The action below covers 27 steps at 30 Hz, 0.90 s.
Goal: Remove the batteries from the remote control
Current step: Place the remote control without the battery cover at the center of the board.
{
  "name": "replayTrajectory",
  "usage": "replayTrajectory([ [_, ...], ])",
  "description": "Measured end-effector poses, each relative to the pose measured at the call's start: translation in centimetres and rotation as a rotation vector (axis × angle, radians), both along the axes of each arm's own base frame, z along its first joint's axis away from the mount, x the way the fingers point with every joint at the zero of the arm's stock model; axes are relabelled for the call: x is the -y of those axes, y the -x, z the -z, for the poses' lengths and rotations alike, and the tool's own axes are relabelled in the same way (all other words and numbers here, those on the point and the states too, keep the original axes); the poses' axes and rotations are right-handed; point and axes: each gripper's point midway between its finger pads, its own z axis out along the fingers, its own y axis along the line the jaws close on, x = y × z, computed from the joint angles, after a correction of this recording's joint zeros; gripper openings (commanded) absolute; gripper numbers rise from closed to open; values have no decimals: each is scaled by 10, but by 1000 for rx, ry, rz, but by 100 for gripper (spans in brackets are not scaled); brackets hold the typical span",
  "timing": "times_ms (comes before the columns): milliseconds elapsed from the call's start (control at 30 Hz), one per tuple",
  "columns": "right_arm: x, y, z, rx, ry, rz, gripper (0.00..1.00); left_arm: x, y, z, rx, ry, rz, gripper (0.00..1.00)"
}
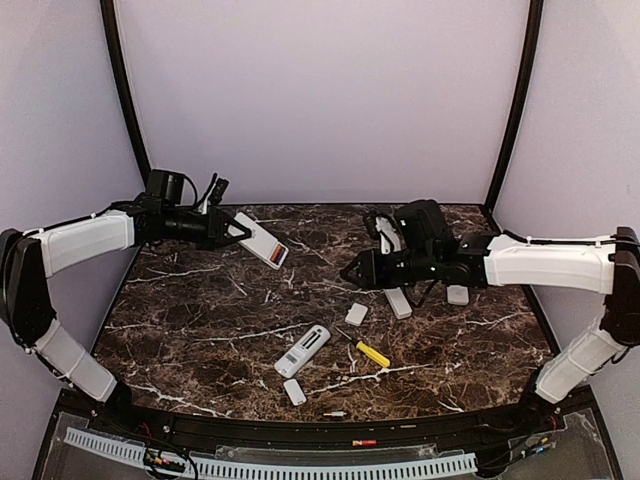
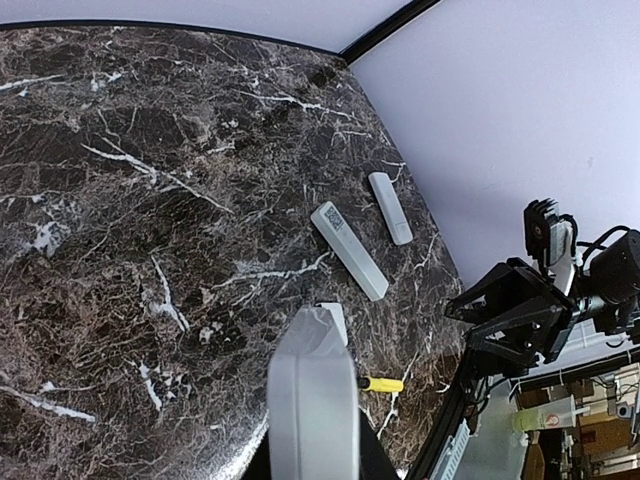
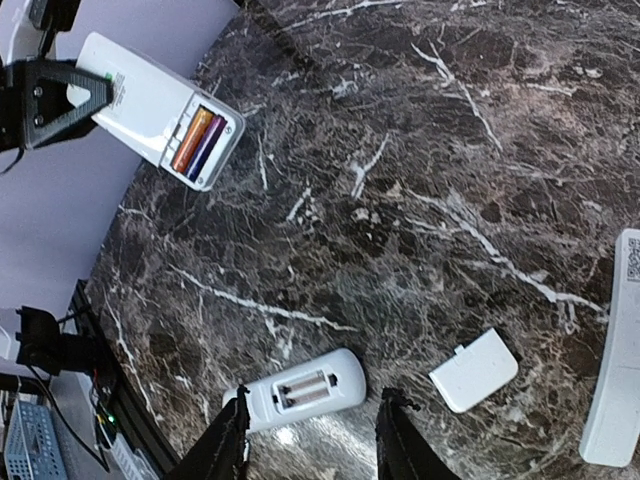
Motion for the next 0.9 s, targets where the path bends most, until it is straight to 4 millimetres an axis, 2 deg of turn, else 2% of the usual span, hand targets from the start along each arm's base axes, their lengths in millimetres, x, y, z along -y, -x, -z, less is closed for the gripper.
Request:
replayTrajectory([
  [167, 27, 22, 28, -54, 103, -1, 56, 5, 3, 25, -81, -34, 37, 4],
  [333, 48, 51, 59, -124, 202, -15, 60, 4, 15, 51, -163, -87, 77, 8],
  [500, 57, 74, 84, -179, 285, -44, 60, 0, 28, 79, -261, -137, 109, 11],
  [700, 55, 85, 112, -215, 369, -69, 58, -2, 38, 112, -371, -176, 137, 18],
  [900, 59, 94, 139, -258, 458, -79, 59, -2, 47, 130, -452, -179, 163, 21],
])
